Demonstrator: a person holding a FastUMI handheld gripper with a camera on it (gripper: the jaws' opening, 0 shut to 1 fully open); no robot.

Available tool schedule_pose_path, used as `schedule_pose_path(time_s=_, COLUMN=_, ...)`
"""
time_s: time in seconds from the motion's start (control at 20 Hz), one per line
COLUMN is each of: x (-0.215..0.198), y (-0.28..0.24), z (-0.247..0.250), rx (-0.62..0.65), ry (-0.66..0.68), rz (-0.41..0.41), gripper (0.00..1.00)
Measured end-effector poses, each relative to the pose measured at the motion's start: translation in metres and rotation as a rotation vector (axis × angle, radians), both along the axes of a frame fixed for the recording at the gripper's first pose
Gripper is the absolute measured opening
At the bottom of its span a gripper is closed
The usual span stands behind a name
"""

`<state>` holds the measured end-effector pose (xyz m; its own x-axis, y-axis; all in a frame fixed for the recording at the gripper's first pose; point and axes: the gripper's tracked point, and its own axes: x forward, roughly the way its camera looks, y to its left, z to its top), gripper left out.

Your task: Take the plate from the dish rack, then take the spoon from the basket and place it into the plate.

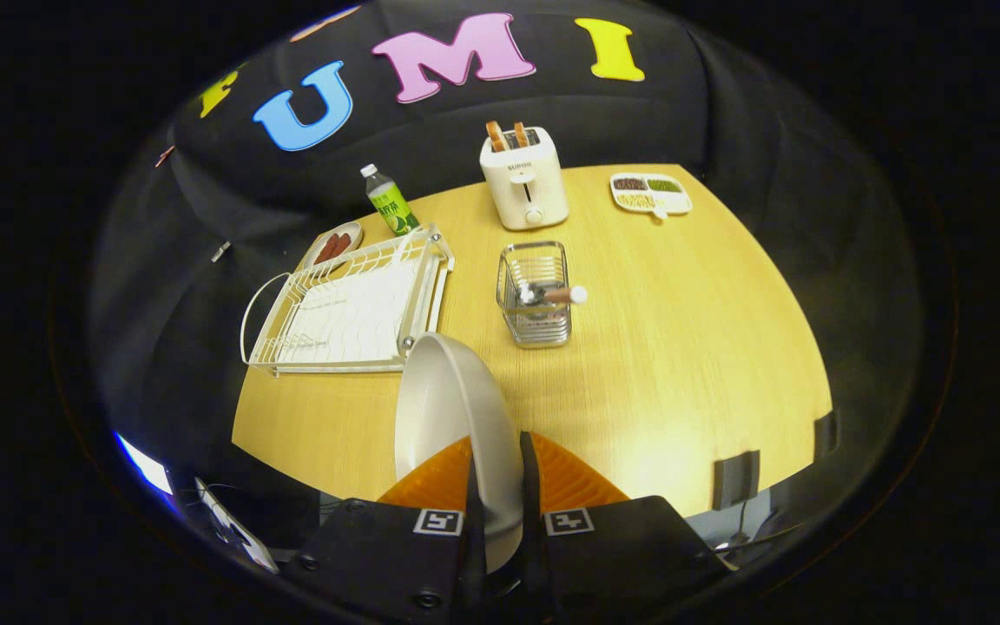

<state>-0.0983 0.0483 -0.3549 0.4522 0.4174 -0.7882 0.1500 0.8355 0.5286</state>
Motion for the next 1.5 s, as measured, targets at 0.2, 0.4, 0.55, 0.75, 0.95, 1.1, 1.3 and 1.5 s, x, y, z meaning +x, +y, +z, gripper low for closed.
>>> schedule_pose_path(time_s=0.2, x=-0.011, y=0.008, z=-0.034, rx=0.104, ry=0.082, rz=-0.063, gripper=0.19)
schedule_pose_path(time_s=0.4, x=-0.012, y=0.014, z=-0.058, rx=0.155, ry=0.119, rz=-0.101, gripper=0.19)
schedule_pose_path(time_s=0.55, x=-0.013, y=0.012, z=-0.067, rx=0.183, ry=0.124, rz=-0.122, gripper=0.2)
schedule_pose_path(time_s=0.75, x=-0.003, y=0.013, z=-0.079, rx=0.235, ry=0.139, rz=-0.183, gripper=0.22)
schedule_pose_path(time_s=0.95, x=-0.004, y=0.009, z=-0.088, rx=0.224, ry=0.142, rz=-0.208, gripper=0.25)
schedule_pose_path(time_s=1.1, x=-0.001, y=0.007, z=-0.089, rx=0.222, ry=0.138, rz=-0.224, gripper=0.42)
schedule_pose_path(time_s=1.3, x=0.006, y=-0.001, z=-0.083, rx=0.192, ry=0.115, rz=-0.231, gripper=0.63)
schedule_pose_path(time_s=1.5, x=0.011, y=-0.003, z=-0.064, rx=0.198, ry=0.05, rz=-0.192, gripper=0.69)
